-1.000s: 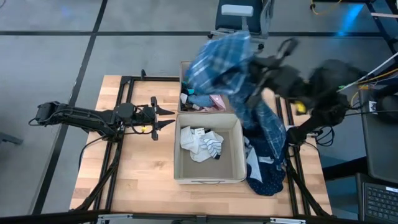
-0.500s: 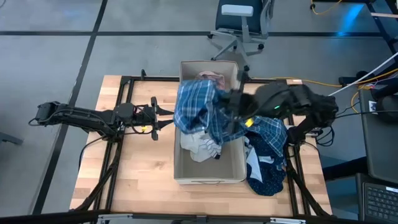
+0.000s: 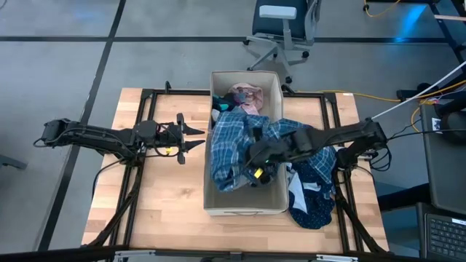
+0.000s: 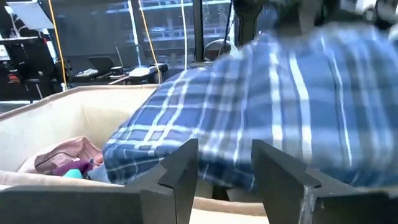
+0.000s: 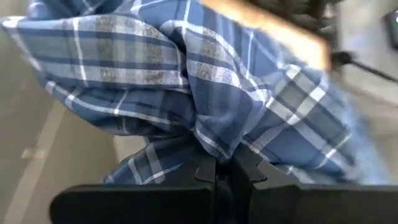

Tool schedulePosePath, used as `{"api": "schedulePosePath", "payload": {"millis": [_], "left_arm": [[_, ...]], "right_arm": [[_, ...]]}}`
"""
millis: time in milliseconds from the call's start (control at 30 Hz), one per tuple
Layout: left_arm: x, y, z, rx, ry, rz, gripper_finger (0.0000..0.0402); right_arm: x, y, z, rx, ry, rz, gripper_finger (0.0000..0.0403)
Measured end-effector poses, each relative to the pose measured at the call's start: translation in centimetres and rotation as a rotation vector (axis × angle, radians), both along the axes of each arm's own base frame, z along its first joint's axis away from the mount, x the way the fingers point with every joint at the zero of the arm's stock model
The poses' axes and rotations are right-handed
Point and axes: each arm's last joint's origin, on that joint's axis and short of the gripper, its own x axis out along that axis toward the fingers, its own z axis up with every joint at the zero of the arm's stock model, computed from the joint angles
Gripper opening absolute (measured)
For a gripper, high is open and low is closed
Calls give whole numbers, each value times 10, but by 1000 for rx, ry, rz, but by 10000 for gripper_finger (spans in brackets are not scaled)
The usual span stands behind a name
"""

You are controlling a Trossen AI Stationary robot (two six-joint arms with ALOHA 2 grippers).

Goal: Sort clothes
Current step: Put the blue shirt into the bottom laundry organizer

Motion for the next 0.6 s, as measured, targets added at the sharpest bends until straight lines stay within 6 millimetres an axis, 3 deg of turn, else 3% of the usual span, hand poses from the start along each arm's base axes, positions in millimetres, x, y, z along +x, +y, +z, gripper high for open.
{"api": "schedulePosePath", "payload": {"millis": [333, 467, 600], "left_arm": [[0, 0, 0, 0, 0, 0, 139], [0, 0, 0, -1, 0, 0, 139], [0, 0, 0, -3, 0, 0, 139]], "right_arm": [[3, 0, -110, 51, 148, 116, 16], [1, -5, -138, 97, 183, 80, 33], [2, -8, -148, 124, 198, 16, 57]]}}
